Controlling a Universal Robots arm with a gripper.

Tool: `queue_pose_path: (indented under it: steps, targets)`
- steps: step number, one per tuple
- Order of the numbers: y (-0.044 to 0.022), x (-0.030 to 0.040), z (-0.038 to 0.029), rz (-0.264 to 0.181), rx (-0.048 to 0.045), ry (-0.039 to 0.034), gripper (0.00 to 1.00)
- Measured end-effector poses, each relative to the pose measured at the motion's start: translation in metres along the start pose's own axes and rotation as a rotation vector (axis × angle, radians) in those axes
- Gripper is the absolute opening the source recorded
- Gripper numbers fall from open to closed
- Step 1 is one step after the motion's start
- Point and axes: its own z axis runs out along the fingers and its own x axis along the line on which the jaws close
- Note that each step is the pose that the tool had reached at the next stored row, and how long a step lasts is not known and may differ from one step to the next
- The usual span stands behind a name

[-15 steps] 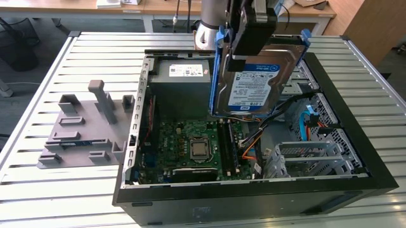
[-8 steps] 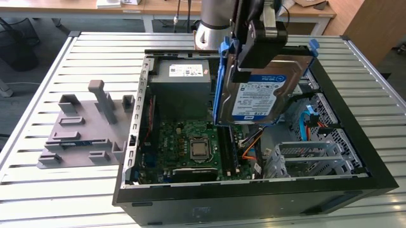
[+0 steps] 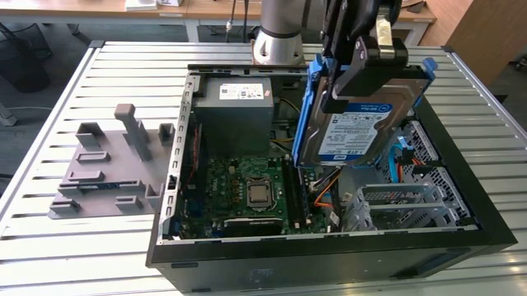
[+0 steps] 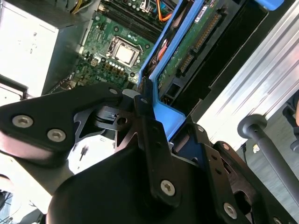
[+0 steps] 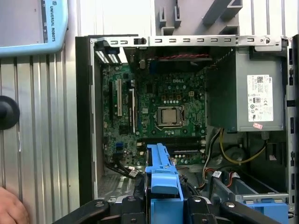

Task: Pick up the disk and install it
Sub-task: 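Insert the disk into the insertion slot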

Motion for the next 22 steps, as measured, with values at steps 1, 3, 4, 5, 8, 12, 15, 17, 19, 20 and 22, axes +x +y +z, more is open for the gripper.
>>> queue_pose_path:
  steps: [1, 3, 4, 5, 8, 12, 15, 17, 19, 20, 22]
  targets:
    - [-0.0010, 0.0012, 0.0003, 0.000, 0.0000, -0.0001, 0.37]
    - [-0.0018, 0.0046, 0.0007, 0.000, 0.0001, -0.0001, 0.37]
    - [-0.0022, 0.0066, 0.0009, 0.000, 0.0001, -0.0001, 0.37]
    - [-0.0024, 0.0083, 0.0011, 0.000, 0.0001, 0.0000, 0.37]
    - [-0.0034, 0.0123, 0.0015, 0.001, 0.0001, 0.0008, 0.37]
    - [-0.0037, 0.0124, 0.0016, 0.001, 0.0002, 0.0013, 0.37]
    - [-0.0038, 0.0125, 0.0016, 0.001, 0.0002, 0.0012, 0.37]
    - [-0.0039, 0.0124, 0.0016, 0.001, 0.0002, 0.0013, 0.37]
    - [-0.0039, 0.0124, 0.0016, 0.001, 0.0002, 0.0013, 0.37]
    - [-0.0040, 0.0125, 0.0016, 0.001, 0.0002, 0.0013, 0.37]
    - [-0.0040, 0.0125, 0.0016, 0.001, 0.0002, 0.0013, 0.37]
